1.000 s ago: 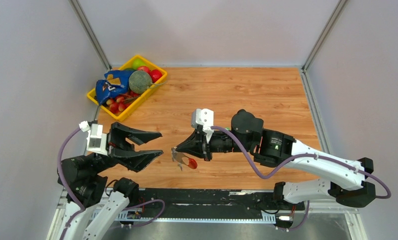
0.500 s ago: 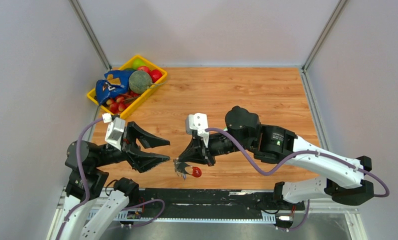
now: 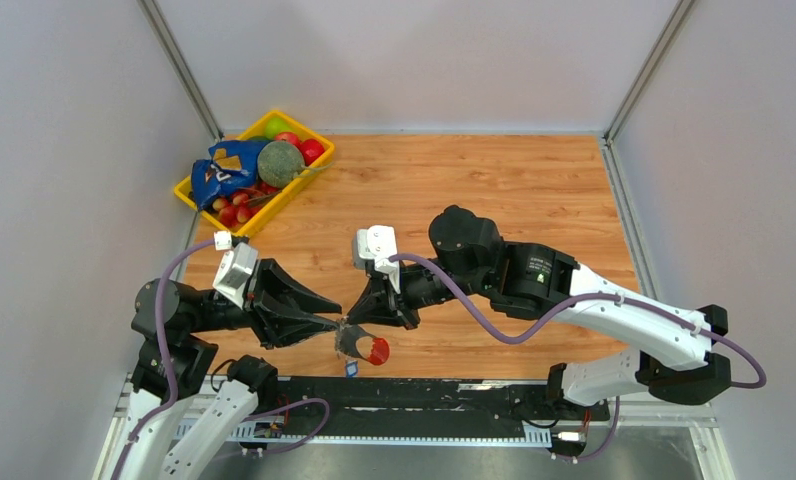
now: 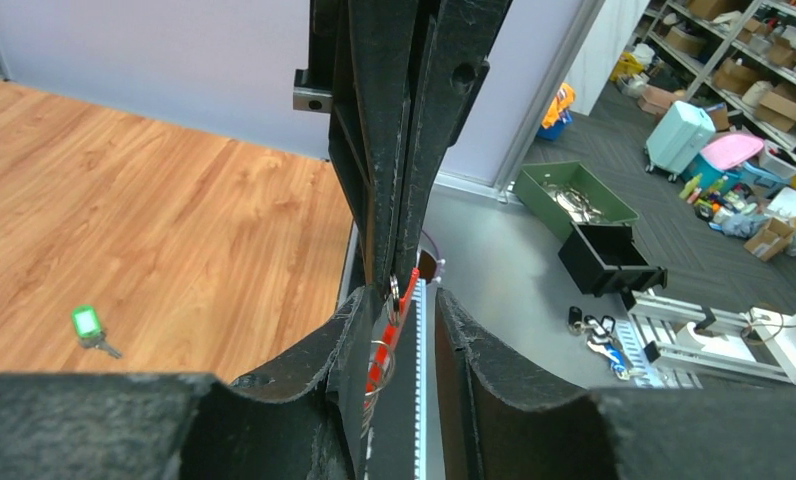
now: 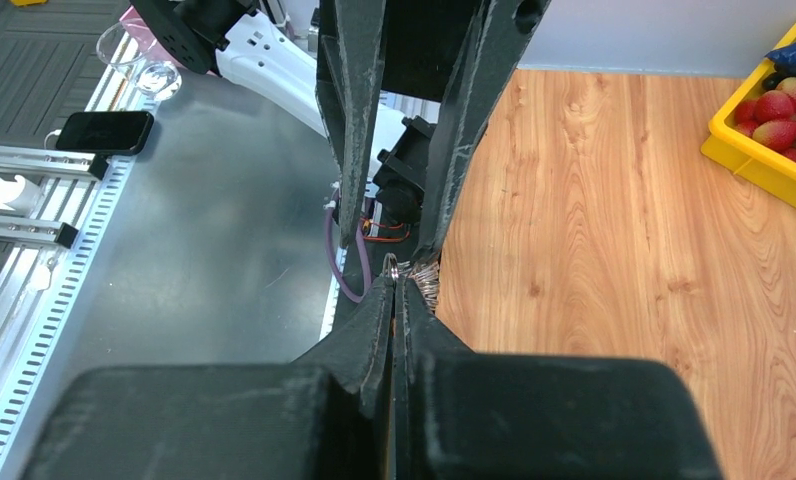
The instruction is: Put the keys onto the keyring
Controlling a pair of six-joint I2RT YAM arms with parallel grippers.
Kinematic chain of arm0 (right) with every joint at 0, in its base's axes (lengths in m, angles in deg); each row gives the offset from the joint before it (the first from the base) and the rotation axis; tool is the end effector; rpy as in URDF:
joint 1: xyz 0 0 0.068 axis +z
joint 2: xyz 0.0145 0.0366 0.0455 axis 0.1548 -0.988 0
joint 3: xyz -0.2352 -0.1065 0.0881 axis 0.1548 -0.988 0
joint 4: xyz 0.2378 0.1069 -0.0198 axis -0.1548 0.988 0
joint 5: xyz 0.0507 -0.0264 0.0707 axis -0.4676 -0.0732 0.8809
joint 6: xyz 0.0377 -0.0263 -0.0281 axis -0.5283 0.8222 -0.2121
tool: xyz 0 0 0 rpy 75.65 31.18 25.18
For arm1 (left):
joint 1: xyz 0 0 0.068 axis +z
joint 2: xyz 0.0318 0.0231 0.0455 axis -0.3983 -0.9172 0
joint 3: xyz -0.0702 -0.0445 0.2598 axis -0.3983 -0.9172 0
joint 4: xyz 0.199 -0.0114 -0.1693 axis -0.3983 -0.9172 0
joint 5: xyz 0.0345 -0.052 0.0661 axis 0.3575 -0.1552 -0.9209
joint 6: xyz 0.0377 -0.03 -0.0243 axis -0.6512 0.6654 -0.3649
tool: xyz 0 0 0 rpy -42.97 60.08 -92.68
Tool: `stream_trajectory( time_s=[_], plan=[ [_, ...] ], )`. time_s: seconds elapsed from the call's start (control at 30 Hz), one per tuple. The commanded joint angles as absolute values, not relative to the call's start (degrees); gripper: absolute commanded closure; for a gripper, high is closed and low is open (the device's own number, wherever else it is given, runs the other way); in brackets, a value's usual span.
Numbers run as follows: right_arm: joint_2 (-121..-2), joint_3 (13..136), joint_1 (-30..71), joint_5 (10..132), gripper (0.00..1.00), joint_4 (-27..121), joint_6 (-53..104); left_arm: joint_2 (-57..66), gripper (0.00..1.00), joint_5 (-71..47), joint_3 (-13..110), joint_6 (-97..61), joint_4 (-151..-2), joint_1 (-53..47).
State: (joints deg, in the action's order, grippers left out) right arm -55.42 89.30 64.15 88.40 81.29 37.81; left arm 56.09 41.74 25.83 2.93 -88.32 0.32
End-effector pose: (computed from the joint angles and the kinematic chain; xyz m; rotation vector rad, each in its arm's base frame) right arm 0.0648 0.2641 0.4573 -1.5396 1.3755 1.1826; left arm 0.0419 -0.0523 0.4069 0.9104 1.3408 -1.4639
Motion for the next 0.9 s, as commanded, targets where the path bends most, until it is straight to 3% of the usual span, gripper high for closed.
stream_trajectory(
  time_s=[0.0, 0.5, 0.67, 0.87],
  plan=[
    [-55.8, 92.8, 64.1, 88.3, 1.00, 80.2, 38.7, 55.6, 0.64, 43.9, 27.5, 1.4, -89.9, 0.4],
    [-56.9, 93.6, 64.1, 87.9, 1.00, 80.2, 38.3, 54.8, 0.71, 42.9, 27.8, -0.1, -91.5, 0.4],
    [-56.9, 93.8, 64.1, 88.1, 1.00, 80.2, 38.2, 54.3, 0.95, 42.8, 27.7, -0.4, -91.7, 0.4],
    [-57.0, 93.6, 64.1, 88.6, 1.00, 80.2, 37.9, 53.5, 1.00, 40.7, 28.4, -2.4, -93.6, 0.4]
  ],
)
